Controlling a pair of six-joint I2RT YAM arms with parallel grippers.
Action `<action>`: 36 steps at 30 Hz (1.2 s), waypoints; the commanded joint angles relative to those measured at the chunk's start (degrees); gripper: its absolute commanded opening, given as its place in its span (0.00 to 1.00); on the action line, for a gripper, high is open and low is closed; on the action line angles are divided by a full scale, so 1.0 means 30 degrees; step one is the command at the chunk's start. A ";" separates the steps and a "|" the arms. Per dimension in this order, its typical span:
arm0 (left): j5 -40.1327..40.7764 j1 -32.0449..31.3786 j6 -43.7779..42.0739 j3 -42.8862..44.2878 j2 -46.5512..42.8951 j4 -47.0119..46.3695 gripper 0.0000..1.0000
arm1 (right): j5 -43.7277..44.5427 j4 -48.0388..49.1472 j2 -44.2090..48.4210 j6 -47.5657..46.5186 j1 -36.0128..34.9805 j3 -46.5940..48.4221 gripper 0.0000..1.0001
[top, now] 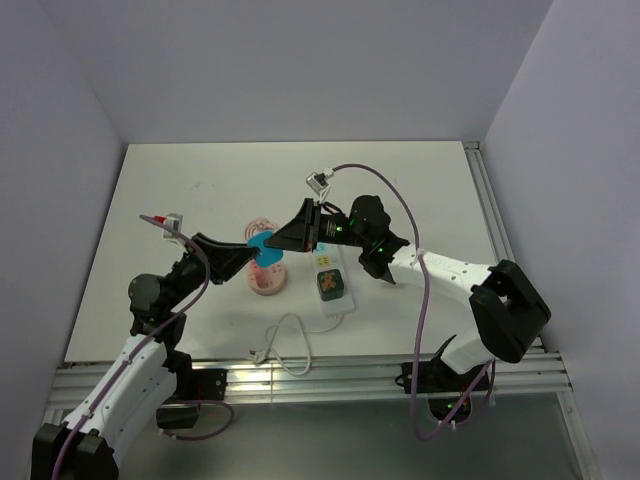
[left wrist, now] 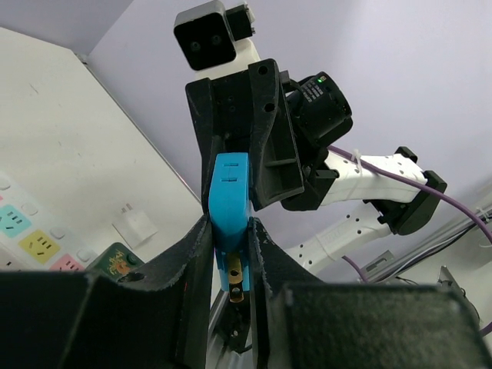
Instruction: Insert the plug
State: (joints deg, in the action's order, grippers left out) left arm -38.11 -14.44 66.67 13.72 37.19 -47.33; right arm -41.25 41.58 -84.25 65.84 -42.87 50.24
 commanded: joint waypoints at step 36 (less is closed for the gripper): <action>0.1415 0.1970 -0.1653 0.0496 0.0760 0.3019 0.89 | 0.2228 -0.7698 0.0602 -0.4540 -0.0416 0.2118 0.00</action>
State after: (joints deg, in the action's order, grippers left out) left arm -36.45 -9.21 65.01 13.74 40.86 -42.76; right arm -39.38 27.14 -84.71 57.91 -44.01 51.92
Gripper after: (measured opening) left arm 0.890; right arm 0.270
